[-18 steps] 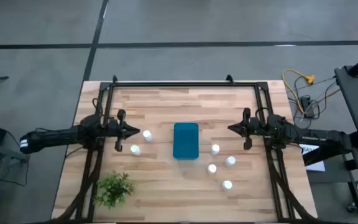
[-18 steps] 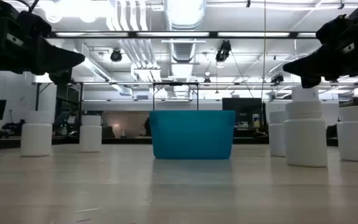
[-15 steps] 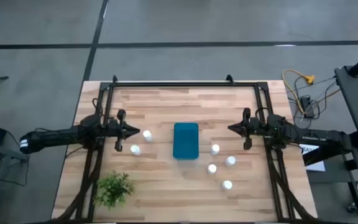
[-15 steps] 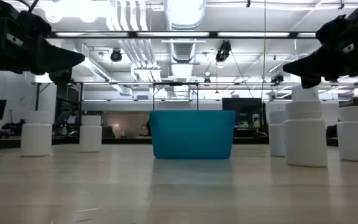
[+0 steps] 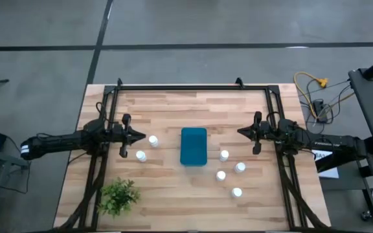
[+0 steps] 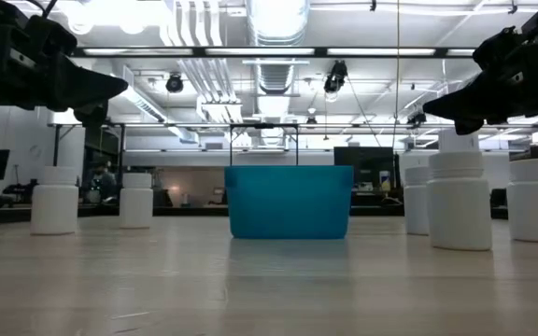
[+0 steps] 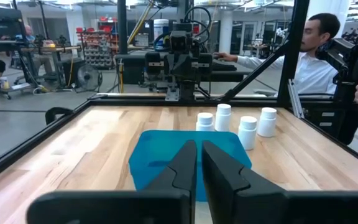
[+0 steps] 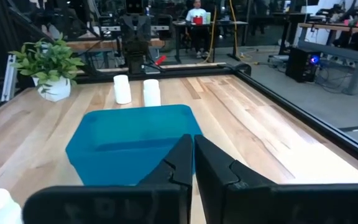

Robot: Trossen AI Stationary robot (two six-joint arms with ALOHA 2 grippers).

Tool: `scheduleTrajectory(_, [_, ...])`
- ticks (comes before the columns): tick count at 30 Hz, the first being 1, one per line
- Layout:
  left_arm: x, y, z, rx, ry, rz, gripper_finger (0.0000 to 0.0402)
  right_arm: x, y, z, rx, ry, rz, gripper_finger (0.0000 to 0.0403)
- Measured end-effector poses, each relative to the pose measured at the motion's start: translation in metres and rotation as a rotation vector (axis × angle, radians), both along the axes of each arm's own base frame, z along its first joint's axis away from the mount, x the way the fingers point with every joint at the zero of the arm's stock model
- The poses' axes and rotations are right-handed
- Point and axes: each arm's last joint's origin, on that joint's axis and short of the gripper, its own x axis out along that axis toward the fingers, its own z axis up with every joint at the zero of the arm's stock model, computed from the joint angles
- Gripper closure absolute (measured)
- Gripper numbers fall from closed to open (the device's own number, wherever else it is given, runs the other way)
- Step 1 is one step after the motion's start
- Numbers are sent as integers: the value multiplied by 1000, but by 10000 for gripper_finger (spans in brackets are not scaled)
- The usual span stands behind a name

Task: Pick and place pill bottles into a basket
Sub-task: Put the medicine bottle into the blue bin

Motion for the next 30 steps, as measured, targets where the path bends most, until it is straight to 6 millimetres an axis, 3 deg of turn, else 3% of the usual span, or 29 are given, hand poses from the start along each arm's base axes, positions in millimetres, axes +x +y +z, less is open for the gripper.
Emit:
scheduleTrajectory(13, [0,0,0,-2,2,0,394,0,0,0,31,-6,-1,394])
scheduleTrajectory(30, [0,0,0,-5,0,0,394,0,2,14,24,-154,53,394])
